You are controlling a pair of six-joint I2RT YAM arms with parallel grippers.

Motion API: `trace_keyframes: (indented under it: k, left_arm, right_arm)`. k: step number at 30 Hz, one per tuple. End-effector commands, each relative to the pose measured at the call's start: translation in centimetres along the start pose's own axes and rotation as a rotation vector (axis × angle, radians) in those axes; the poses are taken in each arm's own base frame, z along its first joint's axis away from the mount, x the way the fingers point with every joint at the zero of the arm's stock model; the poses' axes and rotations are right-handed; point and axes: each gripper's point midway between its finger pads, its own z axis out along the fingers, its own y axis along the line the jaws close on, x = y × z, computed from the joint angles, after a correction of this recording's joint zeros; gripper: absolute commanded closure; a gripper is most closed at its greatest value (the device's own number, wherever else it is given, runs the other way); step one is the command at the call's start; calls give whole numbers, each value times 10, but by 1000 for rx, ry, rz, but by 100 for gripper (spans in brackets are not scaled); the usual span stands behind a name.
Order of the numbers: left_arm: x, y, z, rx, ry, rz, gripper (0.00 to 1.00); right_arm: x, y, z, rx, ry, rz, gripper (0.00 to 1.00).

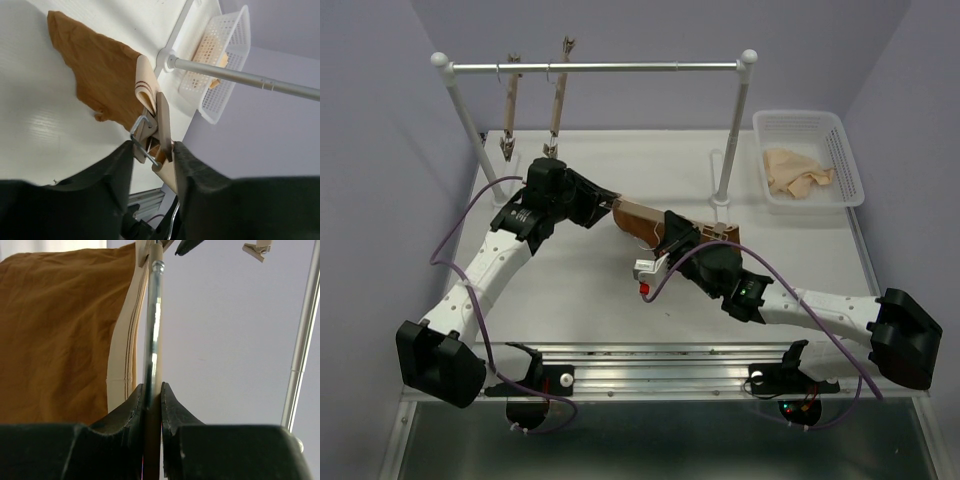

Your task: Remove the underwear clipped to the hanger

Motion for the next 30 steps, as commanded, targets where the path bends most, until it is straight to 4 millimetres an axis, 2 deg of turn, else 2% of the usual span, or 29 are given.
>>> trace_keyframes:
  k: [1,3,8,15,21,24,25,26,27,30]
  left_arm:
    - [-3,-35,-24,117,-23,53,44]
    - [-3,-35,-24,119,-27,57,37]
    - [-3,-35,-24,121,-21,59,34]
    - [-4,-33,-30,129,-39,45,40]
    - [-4,-32,-32,140,-40,29,50]
    - [-4,-32,-32,142,-39,33,60]
    - [-4,-33,-32,145,-39,36,68]
    - [-3,-33,-31,145,-34,36,78]
    - [-3,-33,-30,148,-30,38,100]
    - [-2,-34,-30,158,-31,40,100]
  right_arm:
    - [-12,-11,1,33,-43,-8,99]
    - [-12,-12,1,36,-43,-6,99]
    - [-11,-14,1,41,-35,-9,99]
    - [-10,-15,0,41,-32,-9,99]
    - [-9,-12,0,31,-29,-16,99]
    - [-10,-10,0,28,-30,-19,99]
    - [-9,-12,0,33,-29,-21,99]
    - [-9,-10,0,30,-28,-23,99]
    - [-9,-10,0,28,-27,-24,99]
    - [-9,-9,0,27,-30,-24,99]
